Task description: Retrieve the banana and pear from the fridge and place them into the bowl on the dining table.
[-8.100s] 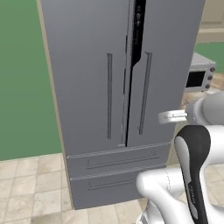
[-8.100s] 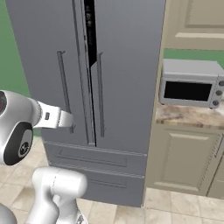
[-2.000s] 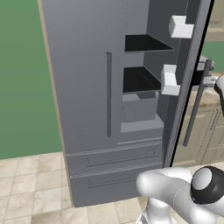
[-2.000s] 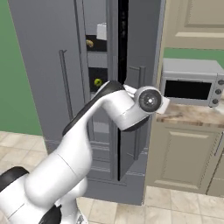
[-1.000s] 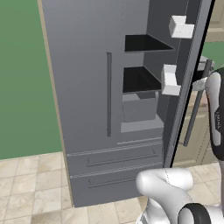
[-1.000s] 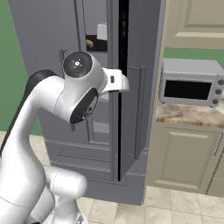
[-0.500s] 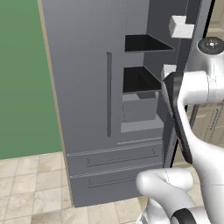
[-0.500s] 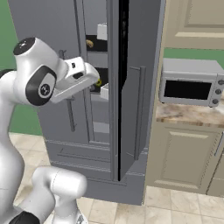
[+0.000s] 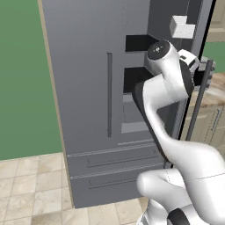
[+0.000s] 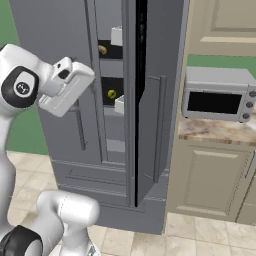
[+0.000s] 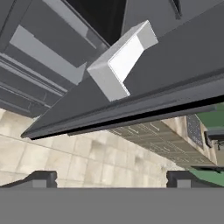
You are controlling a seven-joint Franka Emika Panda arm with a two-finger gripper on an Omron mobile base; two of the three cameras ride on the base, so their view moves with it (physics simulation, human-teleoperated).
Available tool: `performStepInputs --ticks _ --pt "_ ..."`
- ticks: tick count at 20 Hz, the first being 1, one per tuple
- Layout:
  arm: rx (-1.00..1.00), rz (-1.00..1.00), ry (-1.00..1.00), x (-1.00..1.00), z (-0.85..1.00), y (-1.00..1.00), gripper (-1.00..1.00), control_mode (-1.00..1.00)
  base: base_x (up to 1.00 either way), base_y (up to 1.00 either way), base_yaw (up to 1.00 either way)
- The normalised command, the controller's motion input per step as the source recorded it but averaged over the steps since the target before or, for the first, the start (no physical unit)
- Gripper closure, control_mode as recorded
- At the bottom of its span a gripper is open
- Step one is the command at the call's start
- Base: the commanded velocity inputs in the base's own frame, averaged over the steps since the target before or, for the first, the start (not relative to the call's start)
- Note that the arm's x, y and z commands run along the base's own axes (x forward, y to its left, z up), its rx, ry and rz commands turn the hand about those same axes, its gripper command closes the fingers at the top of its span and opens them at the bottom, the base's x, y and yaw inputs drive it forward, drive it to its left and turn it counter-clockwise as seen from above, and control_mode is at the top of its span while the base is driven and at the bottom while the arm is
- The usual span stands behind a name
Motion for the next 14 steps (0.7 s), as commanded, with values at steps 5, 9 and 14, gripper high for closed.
performStepInputs --ticks 5,9,14 --pt "-0.23 -0.07 -0.10 0.36 0.00 0.00 -1.00 -1.00 0.00 0.00 0.00" --pt "-0.16 -0.02 -0.08 0.58 0.00 0.00 -1.00 -1.00 0.00 0.00 0.00" --pt "-0.12 0.00 -0.03 0.49 0.12 0.00 -1.00 -1.00 0.00 0.00 0.00"
